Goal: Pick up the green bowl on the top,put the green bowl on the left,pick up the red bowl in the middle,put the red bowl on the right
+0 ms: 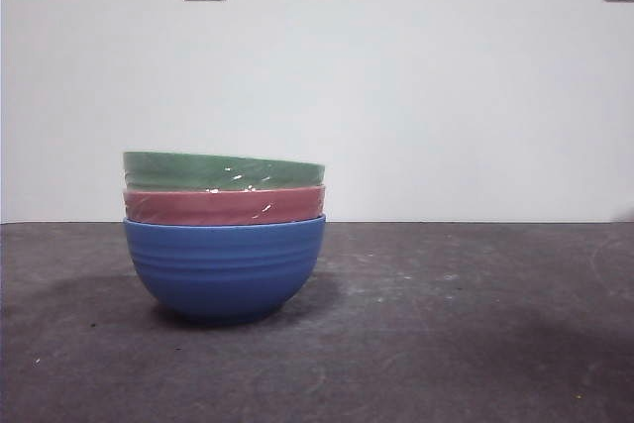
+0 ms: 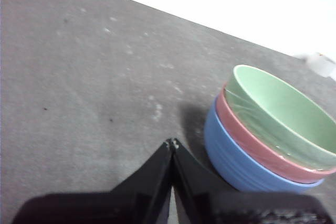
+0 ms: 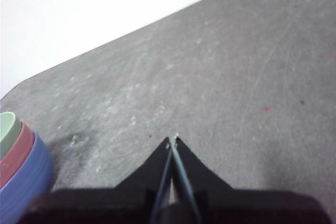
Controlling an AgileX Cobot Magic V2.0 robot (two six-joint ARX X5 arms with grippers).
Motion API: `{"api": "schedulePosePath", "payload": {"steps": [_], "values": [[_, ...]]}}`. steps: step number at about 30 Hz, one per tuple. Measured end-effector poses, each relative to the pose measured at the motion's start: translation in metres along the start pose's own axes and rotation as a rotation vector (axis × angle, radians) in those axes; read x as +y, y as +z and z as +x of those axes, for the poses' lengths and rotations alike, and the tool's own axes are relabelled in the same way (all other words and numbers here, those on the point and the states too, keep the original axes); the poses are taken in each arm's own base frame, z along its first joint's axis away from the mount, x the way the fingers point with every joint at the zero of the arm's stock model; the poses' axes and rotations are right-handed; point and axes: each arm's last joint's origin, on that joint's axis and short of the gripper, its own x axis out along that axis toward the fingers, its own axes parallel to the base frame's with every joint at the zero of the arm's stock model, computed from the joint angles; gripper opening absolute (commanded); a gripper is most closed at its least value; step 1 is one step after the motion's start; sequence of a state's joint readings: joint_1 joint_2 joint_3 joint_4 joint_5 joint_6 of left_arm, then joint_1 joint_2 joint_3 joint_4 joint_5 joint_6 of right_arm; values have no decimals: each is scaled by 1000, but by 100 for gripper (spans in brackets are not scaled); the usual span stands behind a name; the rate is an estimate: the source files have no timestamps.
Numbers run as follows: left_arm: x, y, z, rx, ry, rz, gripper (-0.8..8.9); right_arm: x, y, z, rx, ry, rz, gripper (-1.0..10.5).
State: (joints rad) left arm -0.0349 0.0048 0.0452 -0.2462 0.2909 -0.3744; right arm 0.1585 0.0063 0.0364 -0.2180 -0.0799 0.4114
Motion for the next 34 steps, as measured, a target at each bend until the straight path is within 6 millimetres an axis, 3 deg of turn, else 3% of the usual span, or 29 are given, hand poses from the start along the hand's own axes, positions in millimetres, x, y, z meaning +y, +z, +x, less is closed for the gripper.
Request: {"api": "schedulePosePath", "payload": {"steps": [3, 9, 16, 24, 29, 31, 34], "values": [[-3, 4, -3, 21, 7, -36, -6, 4, 8, -4, 16, -8, 24, -17], [-22, 41, -18, 9, 4, -45, -6, 20, 43, -16, 29, -14, 37, -17], [-36, 80, -11, 94, 13, -43, -6, 38, 84, -13, 67, -30, 23, -16], [-51, 123, 12, 257, -119, 36, -5, 57, 121, 10, 212, 101, -106, -16], [-52, 136, 32, 402, -194, 39, -3, 63, 129, 32, 353, 230, -153, -5], [-50, 135, 40, 450, -200, 28, 7, 63, 128, 40, 396, 261, -157, 71], [-49, 134, 48, 488, -214, 22, 209, 62, 125, 49, 438, 269, -154, 235]]}}
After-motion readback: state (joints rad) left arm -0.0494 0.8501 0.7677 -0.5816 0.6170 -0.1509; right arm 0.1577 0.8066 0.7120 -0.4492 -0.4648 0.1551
